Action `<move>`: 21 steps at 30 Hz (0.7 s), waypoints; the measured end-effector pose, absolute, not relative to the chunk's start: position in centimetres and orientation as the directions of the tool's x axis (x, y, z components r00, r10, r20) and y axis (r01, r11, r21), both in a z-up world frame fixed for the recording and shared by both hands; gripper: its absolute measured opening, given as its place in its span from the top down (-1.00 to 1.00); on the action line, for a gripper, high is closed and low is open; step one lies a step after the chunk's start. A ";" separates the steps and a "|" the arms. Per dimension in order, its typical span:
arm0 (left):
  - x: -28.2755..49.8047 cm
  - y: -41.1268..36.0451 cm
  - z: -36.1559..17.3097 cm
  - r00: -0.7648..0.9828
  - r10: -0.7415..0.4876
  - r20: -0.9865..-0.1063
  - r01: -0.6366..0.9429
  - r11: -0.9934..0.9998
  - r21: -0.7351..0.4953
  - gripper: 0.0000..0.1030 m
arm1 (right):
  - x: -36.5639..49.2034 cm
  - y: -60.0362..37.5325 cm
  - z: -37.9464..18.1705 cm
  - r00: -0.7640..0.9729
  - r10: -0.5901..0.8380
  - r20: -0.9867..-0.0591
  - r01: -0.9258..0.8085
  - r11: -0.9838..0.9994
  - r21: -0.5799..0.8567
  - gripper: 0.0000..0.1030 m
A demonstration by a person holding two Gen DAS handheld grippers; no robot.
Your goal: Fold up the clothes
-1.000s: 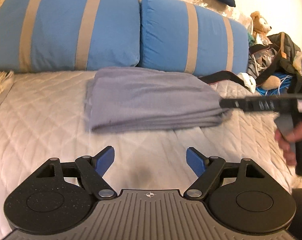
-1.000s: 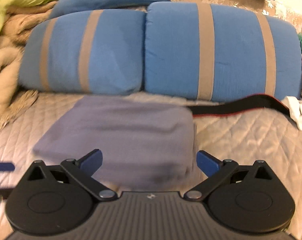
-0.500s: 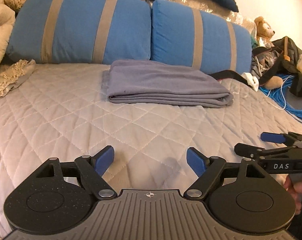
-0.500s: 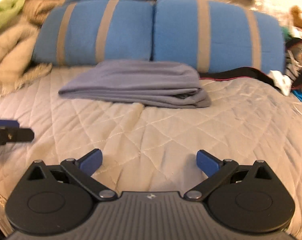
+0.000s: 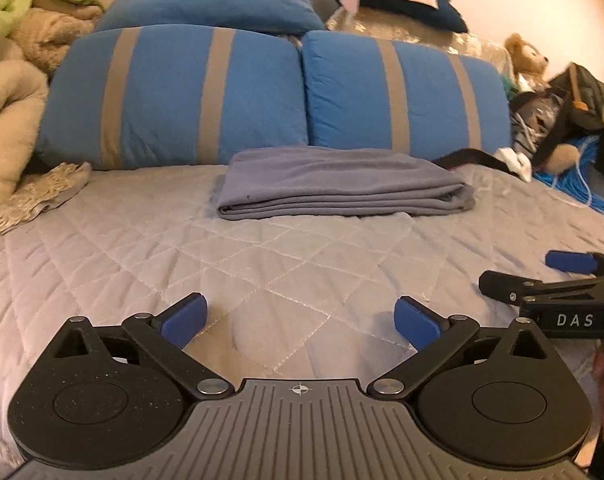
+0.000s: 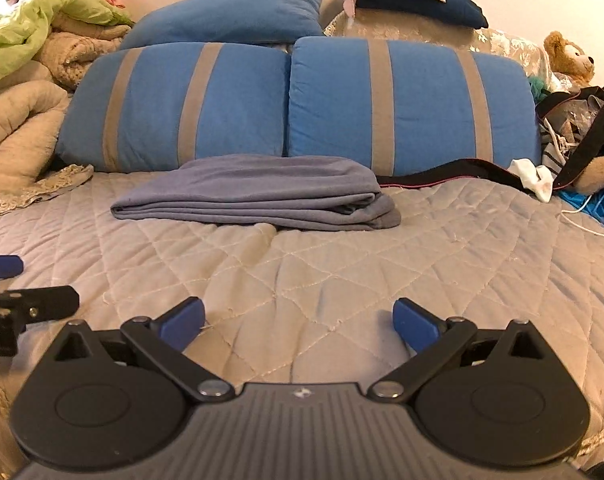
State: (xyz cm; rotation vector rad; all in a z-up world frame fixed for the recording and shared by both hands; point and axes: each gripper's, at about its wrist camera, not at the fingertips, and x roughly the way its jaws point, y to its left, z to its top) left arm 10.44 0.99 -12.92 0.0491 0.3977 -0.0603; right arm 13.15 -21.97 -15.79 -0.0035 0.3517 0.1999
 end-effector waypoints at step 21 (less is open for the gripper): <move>8.4 1.1 -13.4 0.934 -0.066 -0.352 0.087 0.995 0.046 -1.00 | 12.4 -21.1 -16.1 0.931 0.130 -0.341 -0.130 0.991 0.021 -0.99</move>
